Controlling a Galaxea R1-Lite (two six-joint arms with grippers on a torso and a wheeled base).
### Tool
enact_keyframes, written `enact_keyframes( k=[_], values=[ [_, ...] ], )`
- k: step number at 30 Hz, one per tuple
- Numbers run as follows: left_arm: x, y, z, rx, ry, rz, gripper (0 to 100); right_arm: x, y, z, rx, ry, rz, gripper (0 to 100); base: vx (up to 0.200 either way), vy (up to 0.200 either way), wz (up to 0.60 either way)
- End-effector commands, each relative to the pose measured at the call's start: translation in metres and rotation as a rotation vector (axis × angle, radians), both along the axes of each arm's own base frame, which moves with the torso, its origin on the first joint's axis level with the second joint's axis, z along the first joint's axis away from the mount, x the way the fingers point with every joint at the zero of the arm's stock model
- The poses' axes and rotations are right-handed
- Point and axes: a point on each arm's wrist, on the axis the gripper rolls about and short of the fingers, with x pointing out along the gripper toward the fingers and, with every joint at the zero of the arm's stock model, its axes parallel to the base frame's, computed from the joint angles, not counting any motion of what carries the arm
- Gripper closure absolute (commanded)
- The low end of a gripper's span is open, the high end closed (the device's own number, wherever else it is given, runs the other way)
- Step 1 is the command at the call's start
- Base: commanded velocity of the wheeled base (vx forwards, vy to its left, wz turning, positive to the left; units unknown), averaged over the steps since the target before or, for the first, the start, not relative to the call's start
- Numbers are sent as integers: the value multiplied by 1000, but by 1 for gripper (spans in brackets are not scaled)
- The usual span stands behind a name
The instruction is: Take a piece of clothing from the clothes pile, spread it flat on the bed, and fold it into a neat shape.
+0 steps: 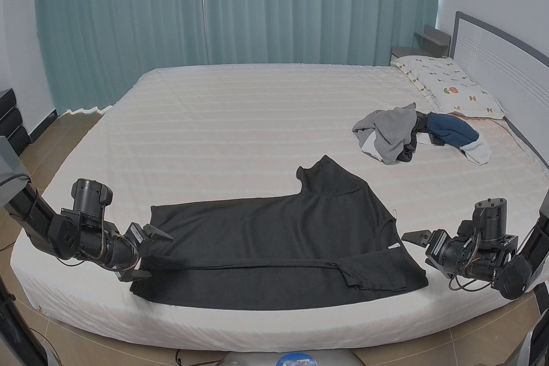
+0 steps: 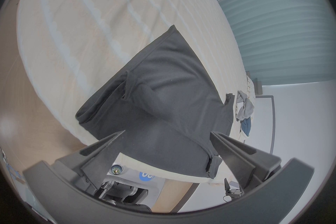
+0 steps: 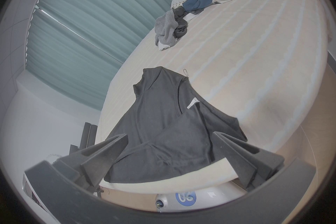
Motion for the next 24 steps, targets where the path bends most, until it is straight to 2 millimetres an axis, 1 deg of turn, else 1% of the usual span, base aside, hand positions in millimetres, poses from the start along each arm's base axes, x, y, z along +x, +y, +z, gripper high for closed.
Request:
enact_keyframes(
  k=[1,4,7,11,16,21,24],
  values=[
    [-2,-9,-2,21,13,-21,0,0,0,-4,-3,17,1,0,0,0,0],
    [-2,-16,-4,59,17,-22,0,0,1,-6,-6,24,5,0,0,0,0],
    [2,-27,-16,111,44,-29,0,-1,2,-6,-6,27,9,0,0,0,0],
    [7,-36,-25,158,57,-34,0,-1,2,-5,-5,22,9,0,0,0,0],
    [13,-37,-32,192,70,-18,0,-1,1,-4,-4,18,6,0,0,0,0],
    [23,-37,-38,204,73,-8,0,-1,1,-5,-5,21,6,0,0,0,0],
    [37,-33,-40,226,53,26,0,-1,1,-5,-5,21,6,0,0,0,0]
  ],
)
